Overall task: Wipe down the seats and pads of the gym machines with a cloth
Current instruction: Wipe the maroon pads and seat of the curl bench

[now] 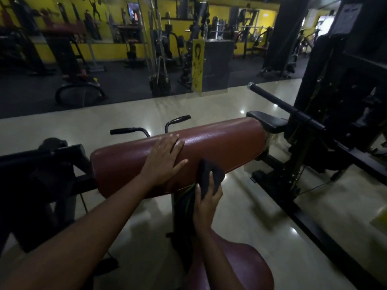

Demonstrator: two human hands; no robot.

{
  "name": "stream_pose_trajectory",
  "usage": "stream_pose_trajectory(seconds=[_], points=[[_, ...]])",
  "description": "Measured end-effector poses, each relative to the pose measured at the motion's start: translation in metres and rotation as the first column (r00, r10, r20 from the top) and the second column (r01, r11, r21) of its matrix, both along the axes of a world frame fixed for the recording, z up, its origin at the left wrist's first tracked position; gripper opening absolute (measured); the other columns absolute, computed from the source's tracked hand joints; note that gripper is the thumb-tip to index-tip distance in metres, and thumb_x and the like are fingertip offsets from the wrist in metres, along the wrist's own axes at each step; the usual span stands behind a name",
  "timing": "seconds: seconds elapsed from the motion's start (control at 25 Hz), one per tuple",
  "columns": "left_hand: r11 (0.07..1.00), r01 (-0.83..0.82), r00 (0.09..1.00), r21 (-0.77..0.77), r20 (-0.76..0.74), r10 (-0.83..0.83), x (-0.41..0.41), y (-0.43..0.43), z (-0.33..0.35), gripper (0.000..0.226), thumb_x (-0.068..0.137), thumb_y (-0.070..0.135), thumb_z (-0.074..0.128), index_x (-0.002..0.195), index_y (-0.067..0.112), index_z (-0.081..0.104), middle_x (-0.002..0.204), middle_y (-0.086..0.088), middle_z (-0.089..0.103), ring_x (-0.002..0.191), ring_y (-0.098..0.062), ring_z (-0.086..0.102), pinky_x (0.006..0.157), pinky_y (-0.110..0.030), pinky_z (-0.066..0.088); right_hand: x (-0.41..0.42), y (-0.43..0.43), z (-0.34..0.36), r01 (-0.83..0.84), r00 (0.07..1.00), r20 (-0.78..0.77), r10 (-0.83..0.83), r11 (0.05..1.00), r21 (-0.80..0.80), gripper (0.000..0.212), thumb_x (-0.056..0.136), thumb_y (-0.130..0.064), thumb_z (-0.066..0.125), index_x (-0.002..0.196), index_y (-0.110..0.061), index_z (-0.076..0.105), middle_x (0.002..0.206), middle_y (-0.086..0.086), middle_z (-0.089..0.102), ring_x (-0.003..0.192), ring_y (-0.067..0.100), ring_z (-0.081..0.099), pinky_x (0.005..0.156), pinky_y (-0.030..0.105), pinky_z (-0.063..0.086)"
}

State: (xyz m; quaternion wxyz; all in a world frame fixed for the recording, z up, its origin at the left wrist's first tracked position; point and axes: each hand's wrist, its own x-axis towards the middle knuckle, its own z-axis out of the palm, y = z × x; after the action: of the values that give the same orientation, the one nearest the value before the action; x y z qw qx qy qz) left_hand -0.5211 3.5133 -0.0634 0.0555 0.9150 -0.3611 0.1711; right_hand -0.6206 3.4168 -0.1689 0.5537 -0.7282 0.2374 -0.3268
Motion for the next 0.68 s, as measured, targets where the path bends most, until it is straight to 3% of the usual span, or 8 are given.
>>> stream_pose_trajectory(seconds=[0.08, 0.16, 0.28, 0.36, 0.44, 0.52, 0.68], points=[[0.977, -0.035, 0.999, -0.209, -0.047, 0.025, -0.030, 0.011, -0.014, 0.072, 0.087, 0.052, 0.019, 0.144, 0.011, 0.032, 0.151, -0.011, 0.033, 0.144, -0.024, 0.021, 0.119, -0.037, 0.001, -0.021, -0.024, 0.012, -0.079, 0.996, 0.027, 0.087, 0.972, -0.223, 0.055, 0.093, -0.029, 0.051, 0.143, -0.031, 0.028, 0.151, 0.013, 0.017, 0.139, 0.024, 0.024, 0.107, 0.014, 0.020], [0.908, -0.107, 0.990, -0.405, -0.128, 0.059, -0.061, 0.019, -0.028, 0.065, 0.089, 0.047, 0.025, 0.144, 0.013, 0.034, 0.150, -0.008, 0.035, 0.143, -0.019, 0.022, 0.117, -0.031, -0.002, -0.025, -0.042, 0.030, -0.178, 0.977, 0.011, 0.211, 0.849, -0.497, 0.057, 0.091, -0.033, 0.045, 0.144, -0.031, 0.027, 0.152, 0.017, 0.019, 0.138, 0.025, 0.020, 0.107, 0.016, 0.020], [0.753, -0.262, 0.960, -0.604, -0.241, 0.141, -0.099, 0.018, -0.048, 0.060, 0.090, 0.043, 0.030, 0.142, 0.015, 0.036, 0.149, -0.004, 0.036, 0.141, -0.013, 0.025, 0.117, -0.022, -0.003, -0.009, -0.065, 0.049, -0.234, 0.949, -0.072, 0.307, 0.533, -0.813, 0.054, 0.088, -0.033, 0.048, 0.139, -0.032, 0.032, 0.149, 0.020, 0.022, 0.133, 0.030, 0.024, 0.104, 0.033, 0.029], [0.632, -0.355, 0.933, -0.689, -0.305, 0.191, -0.120, 0.012, -0.059, 0.060, 0.090, 0.044, 0.029, 0.142, 0.015, 0.037, 0.146, 0.002, 0.036, 0.139, -0.010, 0.025, 0.117, -0.019, 0.002, 0.009, -0.085, 0.061, -0.185, 0.912, -0.084, 0.401, 0.218, -0.958, 0.055, 0.085, -0.027, 0.055, 0.136, -0.033, 0.036, 0.147, 0.016, 0.020, 0.131, 0.034, 0.027, 0.104, 0.038, 0.028], [0.473, -0.465, 0.885, -0.748, -0.385, 0.261, -0.138, -0.001, -0.070, 0.063, 0.087, 0.048, 0.029, 0.142, 0.018, 0.036, 0.142, 0.011, 0.034, 0.138, -0.009, 0.028, 0.114, -0.022, 0.017, 0.039, -0.113, 0.070, -0.126, 0.827, -0.191, 0.529, -0.156, -0.980, 0.063, 0.080, -0.020, 0.059, 0.137, -0.034, 0.037, 0.149, 0.013, 0.019, 0.135, 0.035, 0.024, 0.109, 0.044, 0.019], [0.277, -0.576, 0.805, -0.769, -0.476, 0.353, -0.152, -0.018, -0.081, 0.067, 0.084, 0.052, 0.028, 0.141, 0.019, 0.037, 0.141, 0.011, 0.035, 0.136, -0.011, 0.033, 0.112, -0.025, 0.026, 0.067, -0.132, 0.074, -0.084, 0.743, -0.341, 0.576, -0.425, -0.901, 0.070, 0.076, -0.021, 0.062, 0.139, -0.036, 0.036, 0.152, 0.011, 0.017, 0.139, 0.035, 0.018, 0.112, 0.051, 0.012], [-0.010, -0.676, 0.659, -0.737, -0.610, 0.441, -0.165, -0.043, -0.088, 0.057, 0.092, 0.045, 0.038, 0.143, 0.019, 0.034, 0.148, -0.003, 0.036, 0.138, -0.018, 0.031, 0.114, -0.042, 0.028, 0.097, -0.112, 0.072, 0.084, 0.631, -0.413, 0.656, -0.588, -0.805, 0.058, 0.081, -0.042, 0.052, 0.137, -0.039, 0.040, 0.152, 0.007, 0.021, 0.139, 0.036, 0.016, 0.112, 0.055, 0.003]])
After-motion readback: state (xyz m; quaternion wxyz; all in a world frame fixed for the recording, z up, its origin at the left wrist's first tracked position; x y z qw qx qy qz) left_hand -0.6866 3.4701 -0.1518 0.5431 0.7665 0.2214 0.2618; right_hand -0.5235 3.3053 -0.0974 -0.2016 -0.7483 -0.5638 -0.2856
